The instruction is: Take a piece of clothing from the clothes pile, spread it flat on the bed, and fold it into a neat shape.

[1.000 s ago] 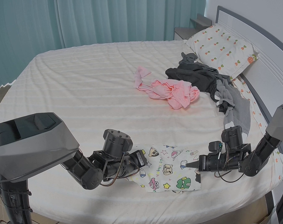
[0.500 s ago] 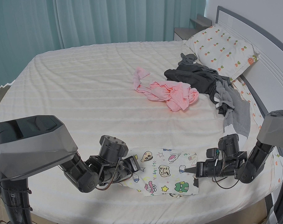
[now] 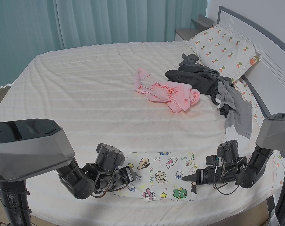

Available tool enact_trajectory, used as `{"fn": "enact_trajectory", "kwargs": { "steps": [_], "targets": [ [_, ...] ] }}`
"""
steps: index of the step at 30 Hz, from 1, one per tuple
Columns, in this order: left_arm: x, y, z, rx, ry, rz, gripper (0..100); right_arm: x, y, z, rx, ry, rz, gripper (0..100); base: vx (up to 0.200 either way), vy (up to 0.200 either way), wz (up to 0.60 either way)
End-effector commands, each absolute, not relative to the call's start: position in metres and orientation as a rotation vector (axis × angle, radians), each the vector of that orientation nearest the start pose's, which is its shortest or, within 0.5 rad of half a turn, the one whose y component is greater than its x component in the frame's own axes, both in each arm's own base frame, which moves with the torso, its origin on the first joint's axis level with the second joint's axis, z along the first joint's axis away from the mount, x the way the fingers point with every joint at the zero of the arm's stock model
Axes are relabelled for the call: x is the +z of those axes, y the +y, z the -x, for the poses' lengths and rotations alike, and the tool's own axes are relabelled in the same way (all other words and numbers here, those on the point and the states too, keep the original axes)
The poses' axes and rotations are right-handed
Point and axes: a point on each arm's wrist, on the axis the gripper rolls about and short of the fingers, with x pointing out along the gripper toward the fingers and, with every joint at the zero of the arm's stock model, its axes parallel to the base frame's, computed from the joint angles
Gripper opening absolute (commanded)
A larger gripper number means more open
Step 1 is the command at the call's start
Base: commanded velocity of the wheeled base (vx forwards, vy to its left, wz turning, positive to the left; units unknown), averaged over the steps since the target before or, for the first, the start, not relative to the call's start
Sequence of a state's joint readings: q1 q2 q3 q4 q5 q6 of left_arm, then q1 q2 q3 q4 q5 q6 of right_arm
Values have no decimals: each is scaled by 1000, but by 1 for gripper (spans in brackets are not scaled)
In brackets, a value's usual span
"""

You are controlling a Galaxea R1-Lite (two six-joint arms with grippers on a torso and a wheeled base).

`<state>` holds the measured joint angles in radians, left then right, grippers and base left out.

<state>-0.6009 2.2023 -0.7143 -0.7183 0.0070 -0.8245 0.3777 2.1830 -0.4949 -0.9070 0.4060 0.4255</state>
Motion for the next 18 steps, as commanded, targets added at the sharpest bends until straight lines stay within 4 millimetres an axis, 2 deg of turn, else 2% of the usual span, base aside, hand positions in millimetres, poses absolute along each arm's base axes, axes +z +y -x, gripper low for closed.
{"fn": "enact_trajectory", "kwargs": {
  "steps": [1,5,12,18],
  "targets": [
    [1,-189,-277,-213,931,524,100,-9,115,-268,550,963,-390,100,0,0,0],
    [0,-186,-272,-207,941,519,100,-10,112,-263,537,976,-387,100,0,0,0],
    [-8,-173,-252,-188,1009,480,100,-17,112,-250,540,1030,-362,100,0,0,0],
    [-19,-157,-240,-159,1056,417,100,-10,109,-245,504,1000,-347,100,0,0,0]
  ]
}}
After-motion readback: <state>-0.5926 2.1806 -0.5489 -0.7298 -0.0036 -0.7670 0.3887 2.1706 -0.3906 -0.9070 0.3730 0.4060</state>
